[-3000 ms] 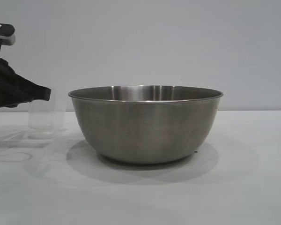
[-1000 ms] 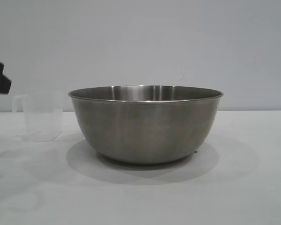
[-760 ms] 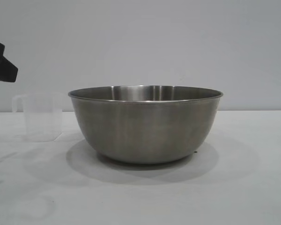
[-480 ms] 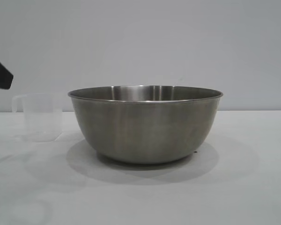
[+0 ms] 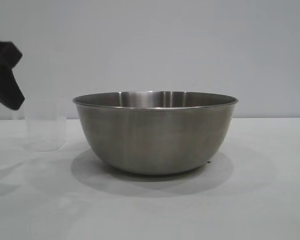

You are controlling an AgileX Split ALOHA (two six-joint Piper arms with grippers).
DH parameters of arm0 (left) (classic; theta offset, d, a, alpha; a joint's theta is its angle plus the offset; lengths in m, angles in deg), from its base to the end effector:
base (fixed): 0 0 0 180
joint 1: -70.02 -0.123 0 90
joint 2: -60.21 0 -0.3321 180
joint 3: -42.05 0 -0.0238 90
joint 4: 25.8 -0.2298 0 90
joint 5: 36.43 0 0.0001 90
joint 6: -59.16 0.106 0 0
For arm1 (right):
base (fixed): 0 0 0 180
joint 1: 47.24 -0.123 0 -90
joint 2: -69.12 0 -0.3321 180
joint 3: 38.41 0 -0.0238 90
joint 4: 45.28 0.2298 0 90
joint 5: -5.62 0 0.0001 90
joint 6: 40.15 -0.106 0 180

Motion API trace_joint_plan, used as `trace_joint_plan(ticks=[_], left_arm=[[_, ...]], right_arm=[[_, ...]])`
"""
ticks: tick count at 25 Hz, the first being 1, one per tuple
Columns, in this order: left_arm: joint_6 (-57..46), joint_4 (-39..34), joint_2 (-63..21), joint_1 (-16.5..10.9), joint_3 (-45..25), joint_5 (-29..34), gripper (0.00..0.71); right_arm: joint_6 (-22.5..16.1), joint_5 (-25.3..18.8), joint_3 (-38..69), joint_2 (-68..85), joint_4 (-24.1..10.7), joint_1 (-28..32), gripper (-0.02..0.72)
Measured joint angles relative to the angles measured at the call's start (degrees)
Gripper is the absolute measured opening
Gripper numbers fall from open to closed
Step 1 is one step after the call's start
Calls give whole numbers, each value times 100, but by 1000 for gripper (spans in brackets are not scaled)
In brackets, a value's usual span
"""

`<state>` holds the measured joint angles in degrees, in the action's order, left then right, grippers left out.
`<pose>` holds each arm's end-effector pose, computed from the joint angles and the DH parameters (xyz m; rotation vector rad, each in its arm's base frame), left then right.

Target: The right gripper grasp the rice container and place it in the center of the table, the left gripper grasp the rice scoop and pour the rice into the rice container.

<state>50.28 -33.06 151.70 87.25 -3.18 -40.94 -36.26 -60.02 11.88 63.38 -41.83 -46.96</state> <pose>0.2498 -0.0786 0.2327 0.3190 2.2927 -0.1793 -0.0631 0.0061 0.2488 -0.0730 2.1208 0.0298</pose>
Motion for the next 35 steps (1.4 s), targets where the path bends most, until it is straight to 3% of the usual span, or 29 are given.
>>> trace_joint_plan(ticks=[8,19,30,31,32,33,35], left_arm=[[139,0,-1607,0,759,2292,315],[606,98,-3917,0,806,3711,315],[1342,1317,-5766,0,806,5889,315],[1367,1370,-5916,0,806,6194,365],[1367,1393,-6042,0,806,6439,347],[1376,1393,-6195,0,806,6714,391],[1391,1393,-6469,0,806,7116,400]], right_arm=[[0,0,0,0,0,0,442],[0,0,0,0,0,0,442],[0,0,0,0,0,0,442],[0,0,0,0,0,0,442],[0,0,0,0,0,0,442],[0,0,0,0,0,0,442],[0,0,0,0,0,0,442]])
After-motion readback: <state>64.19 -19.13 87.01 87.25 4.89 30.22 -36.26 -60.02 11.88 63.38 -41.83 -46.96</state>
